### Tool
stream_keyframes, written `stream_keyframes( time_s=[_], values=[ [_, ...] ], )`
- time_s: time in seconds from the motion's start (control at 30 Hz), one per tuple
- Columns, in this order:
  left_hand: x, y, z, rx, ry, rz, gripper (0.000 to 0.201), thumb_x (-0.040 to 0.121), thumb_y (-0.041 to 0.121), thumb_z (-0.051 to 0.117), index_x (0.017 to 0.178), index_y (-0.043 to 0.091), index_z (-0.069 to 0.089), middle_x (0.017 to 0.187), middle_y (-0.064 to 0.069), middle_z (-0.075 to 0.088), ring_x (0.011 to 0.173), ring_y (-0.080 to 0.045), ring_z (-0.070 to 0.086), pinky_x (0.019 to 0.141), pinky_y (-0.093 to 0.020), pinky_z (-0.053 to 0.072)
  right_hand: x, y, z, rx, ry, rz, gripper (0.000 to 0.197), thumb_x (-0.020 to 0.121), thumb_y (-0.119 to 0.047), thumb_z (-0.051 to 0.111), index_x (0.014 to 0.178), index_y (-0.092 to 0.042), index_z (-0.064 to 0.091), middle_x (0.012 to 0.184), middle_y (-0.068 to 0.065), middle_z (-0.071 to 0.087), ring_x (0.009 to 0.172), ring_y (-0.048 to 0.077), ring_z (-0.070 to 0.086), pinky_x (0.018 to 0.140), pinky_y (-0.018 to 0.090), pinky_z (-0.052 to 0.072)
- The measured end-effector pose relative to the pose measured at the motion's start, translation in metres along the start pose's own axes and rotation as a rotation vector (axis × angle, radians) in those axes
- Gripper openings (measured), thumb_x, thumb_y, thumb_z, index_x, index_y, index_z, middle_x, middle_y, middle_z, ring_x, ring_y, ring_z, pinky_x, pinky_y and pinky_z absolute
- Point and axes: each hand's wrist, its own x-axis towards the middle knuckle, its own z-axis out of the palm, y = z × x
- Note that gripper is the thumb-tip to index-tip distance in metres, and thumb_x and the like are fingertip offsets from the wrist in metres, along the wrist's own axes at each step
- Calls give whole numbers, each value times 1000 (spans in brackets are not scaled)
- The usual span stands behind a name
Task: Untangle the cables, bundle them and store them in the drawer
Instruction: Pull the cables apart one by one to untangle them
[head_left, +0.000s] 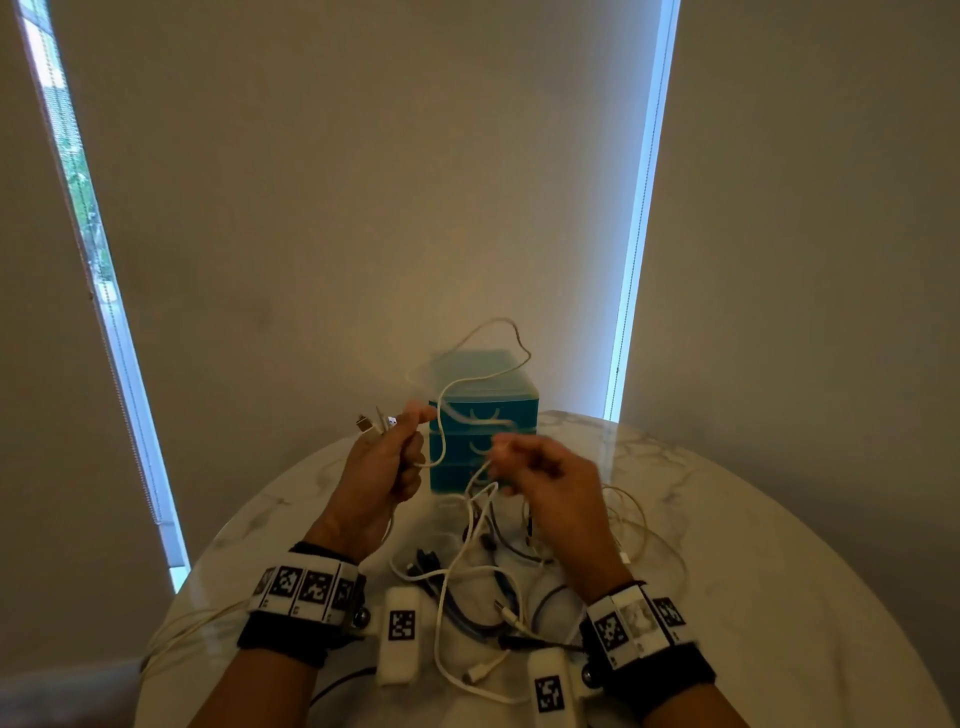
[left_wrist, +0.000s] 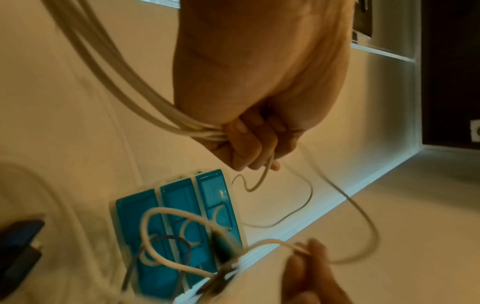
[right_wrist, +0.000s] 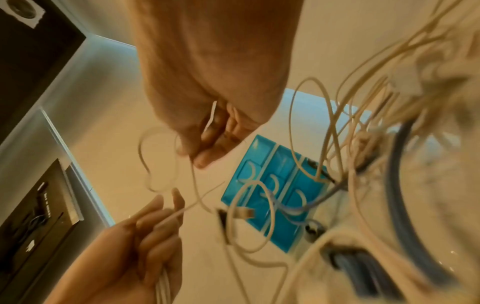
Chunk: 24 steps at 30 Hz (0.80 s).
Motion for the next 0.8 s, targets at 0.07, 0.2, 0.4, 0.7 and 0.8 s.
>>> stream_keyframes(
  time_s=[0.07, 0.2, 0.4, 0.7, 0.8],
  values=[
    [-2, -2, 1, 65, -24, -10, 43, 108, 44, 55, 127, 9, 71, 63, 6, 33, 51, -7, 23, 48, -24, 17, 7, -7, -13, 313, 167, 72, 22, 98, -17, 74, 118, -7, 77, 107, 9, 82, 100, 20, 79, 82, 26, 63],
    [-10, 2, 6, 222, -117, 11, 41, 102, 54, 62, 113, 20, 81, 66, 3, 27, 55, -11, 20, 50, -29, 16, 9, -10, -27, 739, 312, 220, 24, 101, -12, 68, 122, 0, 72, 118, 16, 79, 108, 24, 78, 85, 24, 64],
    [-23, 0, 24, 484, -205, 37, 23, 96, 44, 75, 114, 32, 82, 68, 13, 66, 45, -1, 43, 44, -20, 31, 5, -9, -22, 853, 180, 349, 28, 106, -13, 61, 129, 2, 67, 125, 19, 76, 117, 24, 75, 89, 26, 64],
    [-25, 7, 29, 529, -17, 146, 34, 105, 45, 61, 99, 19, 82, 53, 11, 65, 48, 10, 54, 56, -15, 37, 7, 2, -20, 569, 136, 480, 31, 102, -24, 69, 119, 1, 70, 113, 20, 80, 96, 23, 80, 74, 23, 66],
    [-18, 4, 22, 392, 121, 157, 38, 104, 45, 63, 87, 15, 79, 46, 17, 54, 44, 3, 48, 56, -28, 35, 1, -8, -19, 131, -18, 567, 59, 96, -67, 59, 97, -8, 69, 72, 11, 75, 53, 13, 65, 46, 21, 48]
  ],
)
